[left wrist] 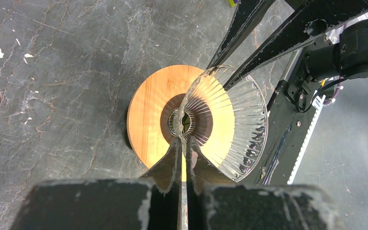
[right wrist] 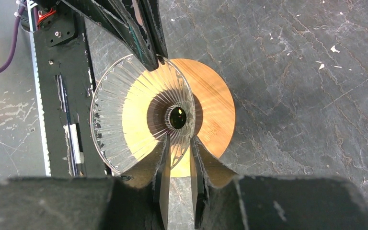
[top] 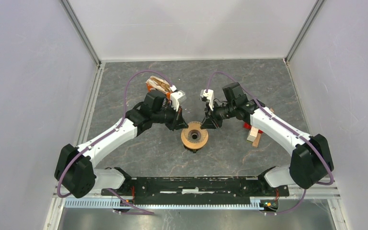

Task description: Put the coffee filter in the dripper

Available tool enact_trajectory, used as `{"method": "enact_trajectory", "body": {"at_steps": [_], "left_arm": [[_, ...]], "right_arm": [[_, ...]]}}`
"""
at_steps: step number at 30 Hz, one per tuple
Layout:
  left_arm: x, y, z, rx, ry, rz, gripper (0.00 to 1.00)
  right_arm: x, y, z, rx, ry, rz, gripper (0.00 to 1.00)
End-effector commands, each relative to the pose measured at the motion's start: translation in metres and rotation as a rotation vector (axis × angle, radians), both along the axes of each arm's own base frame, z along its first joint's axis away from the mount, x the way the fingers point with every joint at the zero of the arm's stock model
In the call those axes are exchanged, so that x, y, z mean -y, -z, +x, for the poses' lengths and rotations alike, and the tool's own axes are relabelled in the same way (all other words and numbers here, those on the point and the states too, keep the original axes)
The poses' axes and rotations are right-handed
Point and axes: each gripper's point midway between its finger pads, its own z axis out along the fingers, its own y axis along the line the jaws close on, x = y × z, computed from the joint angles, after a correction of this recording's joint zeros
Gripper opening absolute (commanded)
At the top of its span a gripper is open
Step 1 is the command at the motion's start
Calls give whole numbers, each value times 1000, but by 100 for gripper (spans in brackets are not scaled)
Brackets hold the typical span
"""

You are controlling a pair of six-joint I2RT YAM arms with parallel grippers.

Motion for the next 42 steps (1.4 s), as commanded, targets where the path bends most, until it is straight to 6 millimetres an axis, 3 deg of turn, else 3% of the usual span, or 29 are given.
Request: {"method": "enact_trajectory", "body": {"at_steps": [1, 17, 33, 39, 42], "left_arm": [[-12, 26, 0, -16, -29, 85, 2], [-25, 51, -7, -28, -25, 151, 2], [-26, 60, -16, -11, 21, 159, 2], [-25, 58, -15, 0, 24, 153, 2], [-23, 51, -12, 17, 23, 141, 2]], "right_arm": [[-1, 18, 12, 45, 22, -50, 0], [-4, 37, 4, 63, 9, -112, 0], [0, 45, -5, 119, -10, -134, 0], [-1, 38, -1, 141, -9, -131, 0], [-5, 28, 2, 154, -13, -121, 6]]}}
